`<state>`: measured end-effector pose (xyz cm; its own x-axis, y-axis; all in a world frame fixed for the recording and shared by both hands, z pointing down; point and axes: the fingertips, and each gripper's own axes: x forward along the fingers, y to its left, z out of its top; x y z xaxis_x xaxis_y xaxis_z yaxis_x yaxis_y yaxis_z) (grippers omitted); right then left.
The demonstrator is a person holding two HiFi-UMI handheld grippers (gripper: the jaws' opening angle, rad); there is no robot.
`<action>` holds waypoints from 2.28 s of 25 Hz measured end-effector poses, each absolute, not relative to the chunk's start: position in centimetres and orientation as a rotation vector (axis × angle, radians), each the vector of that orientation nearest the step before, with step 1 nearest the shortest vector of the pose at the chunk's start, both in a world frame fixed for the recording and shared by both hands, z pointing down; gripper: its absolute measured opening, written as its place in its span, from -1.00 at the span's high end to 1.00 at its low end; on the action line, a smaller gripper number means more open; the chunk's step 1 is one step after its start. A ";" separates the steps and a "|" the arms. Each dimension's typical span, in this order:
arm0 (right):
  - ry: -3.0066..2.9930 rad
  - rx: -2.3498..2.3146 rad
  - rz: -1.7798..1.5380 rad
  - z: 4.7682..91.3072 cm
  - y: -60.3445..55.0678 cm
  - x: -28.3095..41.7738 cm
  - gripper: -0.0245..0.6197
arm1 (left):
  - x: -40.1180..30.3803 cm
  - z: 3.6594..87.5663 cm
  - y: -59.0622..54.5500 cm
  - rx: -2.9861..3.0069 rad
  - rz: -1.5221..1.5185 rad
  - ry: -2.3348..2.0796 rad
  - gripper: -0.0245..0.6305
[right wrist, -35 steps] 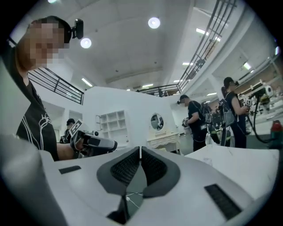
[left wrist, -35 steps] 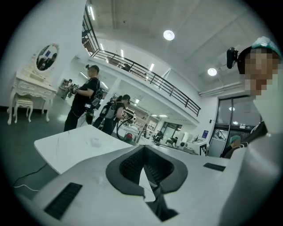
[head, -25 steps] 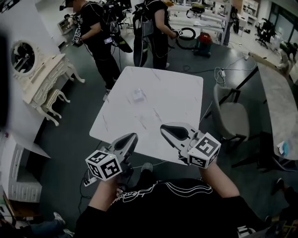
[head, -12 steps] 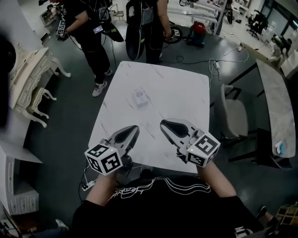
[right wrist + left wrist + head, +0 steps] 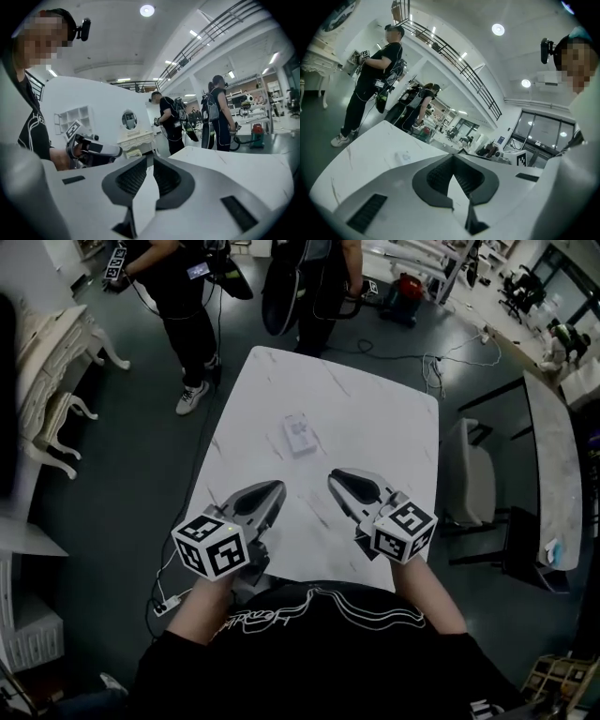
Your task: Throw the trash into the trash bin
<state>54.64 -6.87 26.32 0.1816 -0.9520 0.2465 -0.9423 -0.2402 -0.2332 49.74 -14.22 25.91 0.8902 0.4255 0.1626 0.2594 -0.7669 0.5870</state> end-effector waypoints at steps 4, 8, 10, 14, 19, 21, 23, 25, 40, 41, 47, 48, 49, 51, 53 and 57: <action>1.875 -2.400 -0.633 29.6 -7.9 57.0 0.47 | 50.8 28.0 -15.0 2.447 0.421 0.474 0.91; 1.809 -2.464 -0.719 32.8 -9.0 59.7 0.10 | 51.7 29.3 -15.2 2.420 0.456 0.468 0.91; 1.795 -2.543 -0.755 35.0 -9.9 60.8 0.04 | 51.8 30.1 -15.4 2.407 0.475 0.474 0.91; 1.752 -2.674 -0.806 38.9 -11.5 62.6 -0.07 | 51.7 32.1 -16.4 2.393 0.524 0.450 0.91; 1.643 -2.727 -0.936 43.3 -12.9 64.2 -0.09 | 51.8 34.0 -17.4 2.368 0.579 0.427 0.91; 1.594 -2.776 -0.943 44.3 -13.0 64.8 -0.09 | 51.8 34.8 -17.3 2.357 0.600 0.427 0.91; 1.562 -2.824 -0.947 45.1 -13.2 65.2 -0.09 | 51.7 35.4 -17.2 2.347 0.617 0.426 0.91; 1.550 -2.840 -0.965 45.7 -13.4 65.4 -0.09 | 51.6 35.7 -17.2 2.341 0.630 0.426 0.91; 1.478 -2.854 -1.027 47.8 -14.1 66.5 -0.08 | 50.0 37.4 -18.0 2.317 0.655 0.366 0.91; 1.477 -2.852 -1.030 47.8 -14.1 66.5 -0.08 | 49.9 37.4 -18.1 2.315 0.654 0.362 0.91; 1.474 -2.841 -1.030 47.4 -13.9 66.5 -0.08 | 49.4 36.9 -18.4 2.324 0.640 0.346 0.91; 1.474 -2.839 -1.024 47.2 -13.9 66.4 -0.08 | 49.3 36.8 -18.4 2.324 0.636 0.344 0.91; 1.476 -2.837 -1.020 47.0 -13.9 66.3 -0.08 | 49.2 36.7 -18.3 2.325 0.633 0.342 0.91; 1.480 -2.833 -1.019 46.6 -13.6 66.0 -0.08 | 48.8 36.6 -18.0 2.326 0.631 0.338 0.91; 1.485 -2.827 -1.013 46.1 -13.3 65.5 -0.08 | 48.4 36.3 -17.7 2.330 0.630 0.335 0.91; 1.496 -2.812 -0.975 44.7 -12.1 64.6 -0.07 | 47.7 35.7 -16.6 2.339 0.613 0.331 0.91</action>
<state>64.64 -12.08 44.70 0.4301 -0.6964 0.5745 -0.8067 -0.5821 -0.1017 47.66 -16.63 35.67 0.8564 0.3911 0.3372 0.0670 -0.7317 0.6783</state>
